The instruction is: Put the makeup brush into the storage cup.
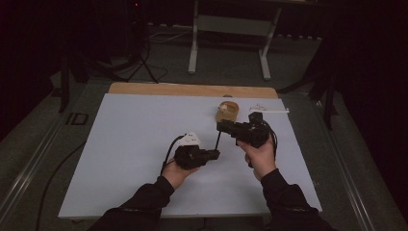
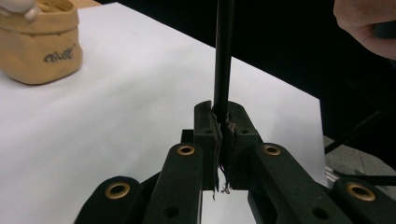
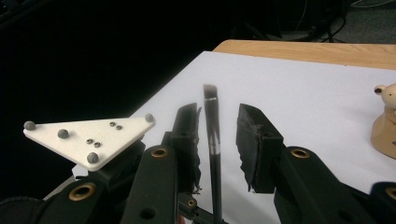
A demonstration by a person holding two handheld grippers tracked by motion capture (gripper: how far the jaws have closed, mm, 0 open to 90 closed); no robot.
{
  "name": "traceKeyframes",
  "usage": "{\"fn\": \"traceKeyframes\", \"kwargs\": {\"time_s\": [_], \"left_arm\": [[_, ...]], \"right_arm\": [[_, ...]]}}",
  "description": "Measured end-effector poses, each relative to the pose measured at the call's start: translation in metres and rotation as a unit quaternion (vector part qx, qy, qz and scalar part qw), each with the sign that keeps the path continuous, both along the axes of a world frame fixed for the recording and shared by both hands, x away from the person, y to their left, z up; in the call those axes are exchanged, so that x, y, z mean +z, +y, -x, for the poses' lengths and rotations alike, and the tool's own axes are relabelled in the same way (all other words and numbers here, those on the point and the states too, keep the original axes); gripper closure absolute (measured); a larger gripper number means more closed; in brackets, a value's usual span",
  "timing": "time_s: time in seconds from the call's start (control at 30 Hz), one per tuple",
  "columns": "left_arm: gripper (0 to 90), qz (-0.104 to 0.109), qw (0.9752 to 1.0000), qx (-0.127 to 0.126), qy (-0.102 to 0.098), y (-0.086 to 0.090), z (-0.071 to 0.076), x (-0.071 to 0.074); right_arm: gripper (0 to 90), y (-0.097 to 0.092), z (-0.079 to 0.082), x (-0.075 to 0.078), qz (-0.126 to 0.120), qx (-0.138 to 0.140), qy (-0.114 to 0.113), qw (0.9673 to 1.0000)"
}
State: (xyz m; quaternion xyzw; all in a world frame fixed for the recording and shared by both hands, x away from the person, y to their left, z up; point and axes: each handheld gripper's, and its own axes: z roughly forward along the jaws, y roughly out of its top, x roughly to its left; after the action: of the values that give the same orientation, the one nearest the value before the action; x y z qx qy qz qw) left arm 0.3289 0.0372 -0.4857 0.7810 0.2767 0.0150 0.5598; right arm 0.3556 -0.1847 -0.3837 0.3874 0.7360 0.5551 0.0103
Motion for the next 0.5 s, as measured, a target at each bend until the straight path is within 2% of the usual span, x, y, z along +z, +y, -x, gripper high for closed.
{"fn": "traceKeyframes", "kwargs": {"time_s": [0.23,0.33,0.4,0.5], "left_arm": [[85.6,-0.003,1.0,-0.005,0.002,-0.0003,-0.0007,-0.0023],[85.6,-0.004,1.0,-0.005,0.004,-0.0006,-0.0012,-0.003],[85.6,-0.008,1.0,-0.003,0.004,-0.0007,-0.0012,-0.0035],[85.5,-0.009,0.9998,-0.006,0.015,-0.002,-0.0018,-0.0036]], "right_arm": [[82.4,0.0019,0.0001,0.0,0.005,0.006,0.002,1.0],[83.5,0.0021,-0.0002,-0.0008,0.009,0.006,0.003,0.9999],[84.8,0.0021,0.0008,-0.0012,0.018,0.002,-0.004,0.9998],[85.5,0.0027,0.0033,-0.0018,0.033,-0.002,-0.023,0.9992]]}}
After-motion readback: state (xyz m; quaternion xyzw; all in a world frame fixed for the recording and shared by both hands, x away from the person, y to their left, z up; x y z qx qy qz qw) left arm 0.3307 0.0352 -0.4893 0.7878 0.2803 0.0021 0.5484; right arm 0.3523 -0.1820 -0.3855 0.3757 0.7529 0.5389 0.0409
